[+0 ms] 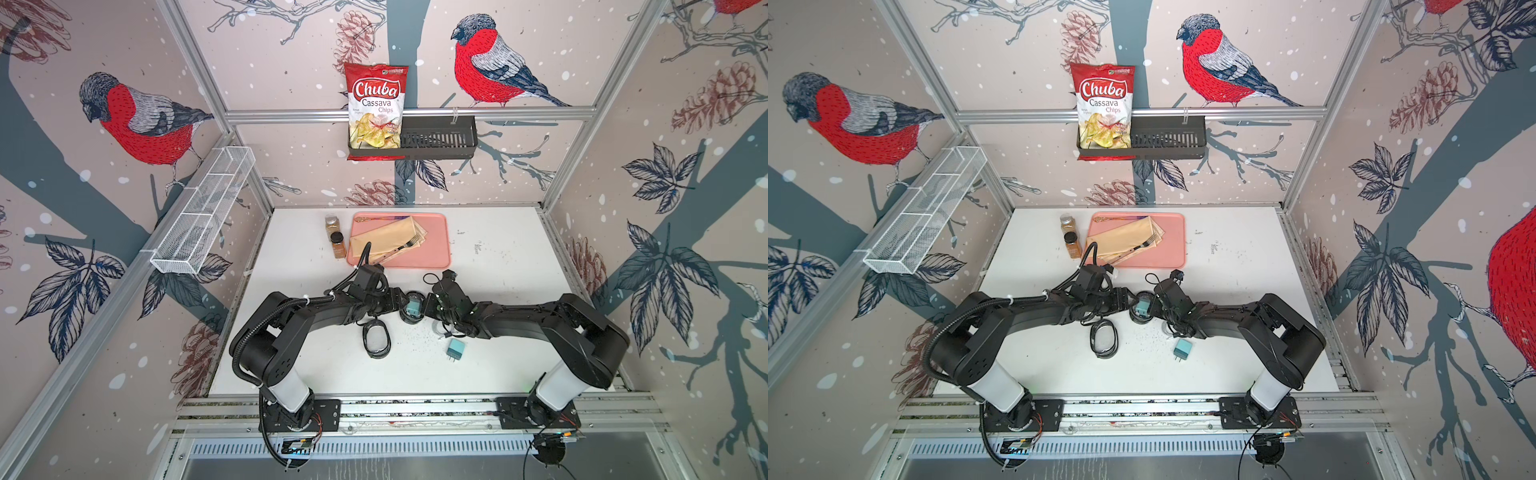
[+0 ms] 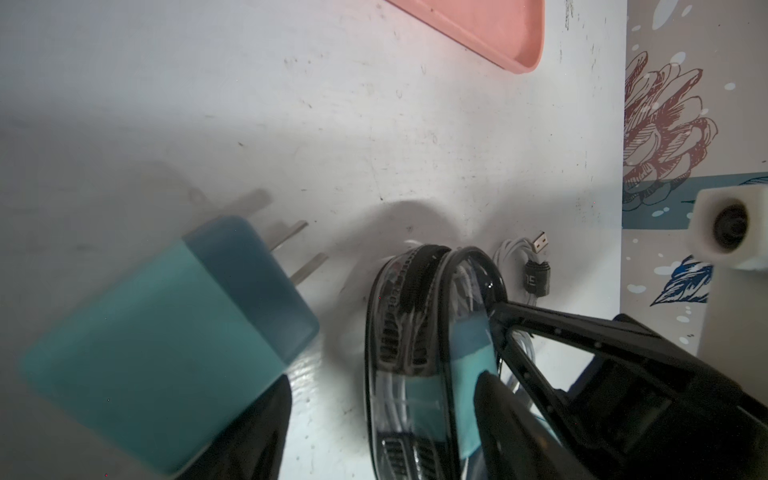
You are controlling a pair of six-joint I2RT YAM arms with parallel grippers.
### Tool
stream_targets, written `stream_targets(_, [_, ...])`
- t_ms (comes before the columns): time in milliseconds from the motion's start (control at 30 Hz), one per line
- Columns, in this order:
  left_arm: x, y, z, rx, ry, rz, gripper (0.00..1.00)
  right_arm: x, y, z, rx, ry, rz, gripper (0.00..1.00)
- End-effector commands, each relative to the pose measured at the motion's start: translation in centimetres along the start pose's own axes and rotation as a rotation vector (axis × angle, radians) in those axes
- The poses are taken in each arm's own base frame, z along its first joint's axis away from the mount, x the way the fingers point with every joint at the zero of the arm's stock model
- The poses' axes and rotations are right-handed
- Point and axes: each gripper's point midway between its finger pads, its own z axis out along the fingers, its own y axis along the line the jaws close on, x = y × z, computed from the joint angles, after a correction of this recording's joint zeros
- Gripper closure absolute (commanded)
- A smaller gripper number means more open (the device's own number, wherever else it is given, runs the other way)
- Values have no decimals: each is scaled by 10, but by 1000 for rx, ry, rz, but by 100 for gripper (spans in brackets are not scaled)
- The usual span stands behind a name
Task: Pack away charging kits
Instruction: Close the storage bag at the center of the board, then pick up the storage bag at the center of the board.
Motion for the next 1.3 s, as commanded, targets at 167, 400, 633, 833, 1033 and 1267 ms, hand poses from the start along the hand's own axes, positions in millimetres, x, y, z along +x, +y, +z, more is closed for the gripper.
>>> stream_targets(167, [3, -12, 12, 90, 46, -17, 23, 15, -7, 2, 26, 46, -17, 100])
stream_targets(400, [10, -9, 23, 114, 91, -48, 26, 18, -7, 4, 25, 52, -17, 100])
stream_targets(633, [14, -9, 25, 129, 114, -56, 29, 18, -11, 4, 38, 44, -12, 100])
stream_targets(833, [23, -11, 27, 160, 156, -68, 28, 18, -11, 4, 32, 40, -14, 100])
stream_targets(1033, [26, -9, 30, 163, 172, -80, 32, 19, -8, 5, 15, 42, -16, 100])
stream_targets(1267, [27, -9, 31, 163, 180, -79, 33, 17, -6, 5, 14, 39, -17, 100])
